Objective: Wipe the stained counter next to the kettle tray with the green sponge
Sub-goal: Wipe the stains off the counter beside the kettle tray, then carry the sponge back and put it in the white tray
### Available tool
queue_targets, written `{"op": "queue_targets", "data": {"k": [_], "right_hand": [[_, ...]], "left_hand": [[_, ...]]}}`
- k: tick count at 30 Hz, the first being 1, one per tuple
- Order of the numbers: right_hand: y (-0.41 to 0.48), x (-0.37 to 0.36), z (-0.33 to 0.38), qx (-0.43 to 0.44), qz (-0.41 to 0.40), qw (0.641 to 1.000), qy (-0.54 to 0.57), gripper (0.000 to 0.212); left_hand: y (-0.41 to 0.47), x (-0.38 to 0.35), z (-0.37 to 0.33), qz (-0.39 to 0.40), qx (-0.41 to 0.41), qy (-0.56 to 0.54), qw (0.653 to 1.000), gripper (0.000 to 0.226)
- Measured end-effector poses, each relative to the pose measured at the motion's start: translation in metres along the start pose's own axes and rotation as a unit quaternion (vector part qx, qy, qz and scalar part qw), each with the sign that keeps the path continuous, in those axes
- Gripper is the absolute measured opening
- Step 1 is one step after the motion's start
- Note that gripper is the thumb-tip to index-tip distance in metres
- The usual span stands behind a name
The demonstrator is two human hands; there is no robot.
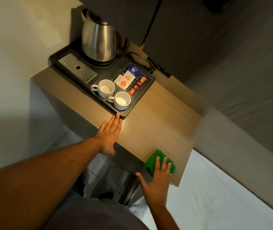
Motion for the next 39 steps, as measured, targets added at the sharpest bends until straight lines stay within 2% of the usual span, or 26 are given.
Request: {"op": "queue_targets", "data": {"k": [2, 7, 10, 13, 16, 23, 27, 29, 32, 39], "right_hand": [[-0.004, -0.008, 0.01, 0.008, 0.004, 1.0, -0.029, 0.115], [0.0, 0.01, 0.011, 0.001, -0.064, 0.998, 0.001, 0.095], [0.002, 0.017, 0.009, 0.023, -0.071, 0.997, 0.004, 0.087], [0.0, 0.026, 0.013, 0.0, -0.067, 0.996, 0.067, 0.073], [0.009, 0.047, 0.026, 0.004, -0.098, 0.988, 0.121, 0.061], [0.053, 0.102, 0.085, 0.013, -0.064, 0.973, 0.22, 0.045], [0.078, 0.101, 0.12, -0.02, -0.032, 0.915, 0.402, 0.038], [0.084, 0.089, 0.147, -0.008, 0.021, 0.891, 0.453, 0.043], [0.073, 0.067, 0.208, 0.074, 0.094, 0.894, 0.431, 0.047], [-0.053, 0.017, 0.354, 0.25, 0.21, 0.883, 0.337, 0.032]], "left_hand": [[0.0, -0.001, 0.0, 0.001, 0.0, 0.003, 1.0, 0.154], [0.001, 0.0, -0.001, -0.003, 0.001, 0.018, 1.0, 0.157], [0.003, -0.002, -0.002, -0.003, 0.014, 0.027, 1.0, 0.155], [0.0, -0.002, -0.006, -0.021, 0.034, 0.041, 0.998, 0.147], [-0.01, -0.007, -0.012, -0.04, 0.036, 0.05, 0.997, 0.136], [-0.046, -0.002, -0.035, -0.17, -0.022, 0.094, 0.981, 0.121], [-0.071, 0.002, -0.009, -0.23, 0.023, 0.061, 0.971, 0.114], [-0.095, -0.004, 0.019, -0.264, 0.066, 0.052, 0.961, 0.111], [-0.149, -0.023, 0.071, -0.264, 0.153, 0.066, 0.95, 0.105], [-0.304, -0.067, 0.184, -0.255, 0.317, 0.038, 0.913, 0.087]]}}
Point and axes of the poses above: each hand's wrist, its own y-axis towards the middle knuckle, its own x-axis out of the back of the hand, z = x × y, the point moved 5 cm from there along y, towards the middle knuckle, and after that the axes turned 2 degrees about x, right-handed, at the moved point
